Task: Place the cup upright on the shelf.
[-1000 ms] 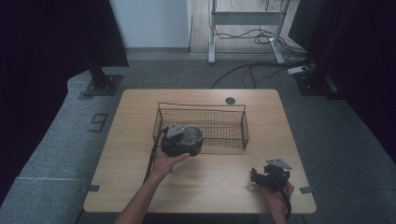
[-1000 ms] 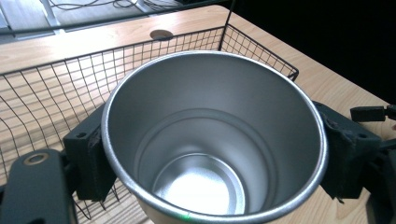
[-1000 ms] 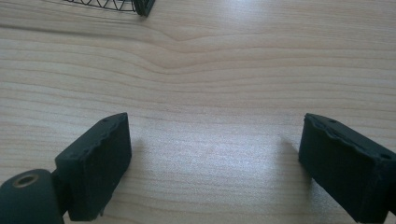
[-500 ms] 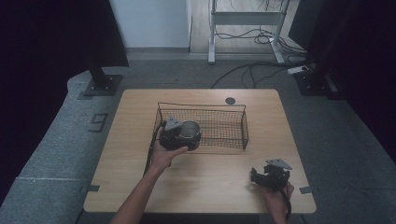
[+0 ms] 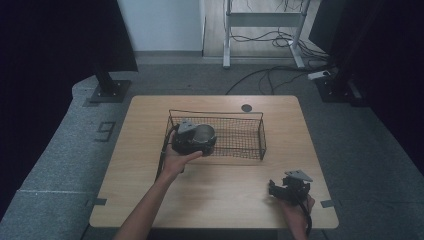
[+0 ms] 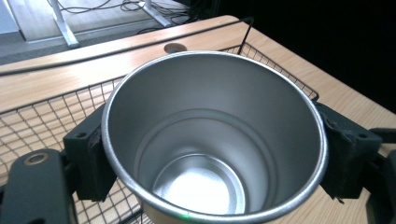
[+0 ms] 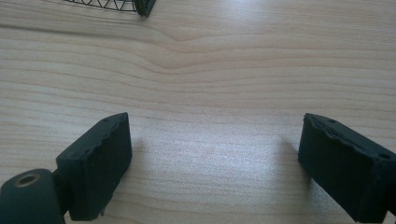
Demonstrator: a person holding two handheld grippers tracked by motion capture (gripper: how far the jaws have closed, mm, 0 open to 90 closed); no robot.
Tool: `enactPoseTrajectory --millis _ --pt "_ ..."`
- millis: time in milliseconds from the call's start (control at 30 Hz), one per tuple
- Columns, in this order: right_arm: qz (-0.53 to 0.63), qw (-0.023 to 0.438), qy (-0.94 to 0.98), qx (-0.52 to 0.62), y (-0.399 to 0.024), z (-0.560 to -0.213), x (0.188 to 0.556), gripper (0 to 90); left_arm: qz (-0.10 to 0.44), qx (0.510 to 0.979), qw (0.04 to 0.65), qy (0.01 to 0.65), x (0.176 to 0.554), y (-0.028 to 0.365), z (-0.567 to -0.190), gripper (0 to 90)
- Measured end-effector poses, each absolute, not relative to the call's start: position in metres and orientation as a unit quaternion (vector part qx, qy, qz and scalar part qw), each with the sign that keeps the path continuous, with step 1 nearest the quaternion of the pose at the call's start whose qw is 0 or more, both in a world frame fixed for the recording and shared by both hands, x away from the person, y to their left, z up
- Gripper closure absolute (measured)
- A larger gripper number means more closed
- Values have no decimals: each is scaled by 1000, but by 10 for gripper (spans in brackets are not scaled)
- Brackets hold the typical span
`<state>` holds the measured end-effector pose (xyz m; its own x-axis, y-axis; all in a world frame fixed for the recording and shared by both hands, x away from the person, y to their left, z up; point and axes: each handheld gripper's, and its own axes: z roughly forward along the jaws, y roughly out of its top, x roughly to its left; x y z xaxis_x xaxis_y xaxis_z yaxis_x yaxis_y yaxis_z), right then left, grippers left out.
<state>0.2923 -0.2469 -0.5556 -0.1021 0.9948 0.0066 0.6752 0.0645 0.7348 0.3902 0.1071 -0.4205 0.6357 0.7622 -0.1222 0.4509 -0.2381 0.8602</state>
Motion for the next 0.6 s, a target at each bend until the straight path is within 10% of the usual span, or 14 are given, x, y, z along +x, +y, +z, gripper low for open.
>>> enactPoseTrajectory --millis 600 --pt "300 267 679 614 -247 -556 292 98 174 759 476 408 412 115 -403 156"
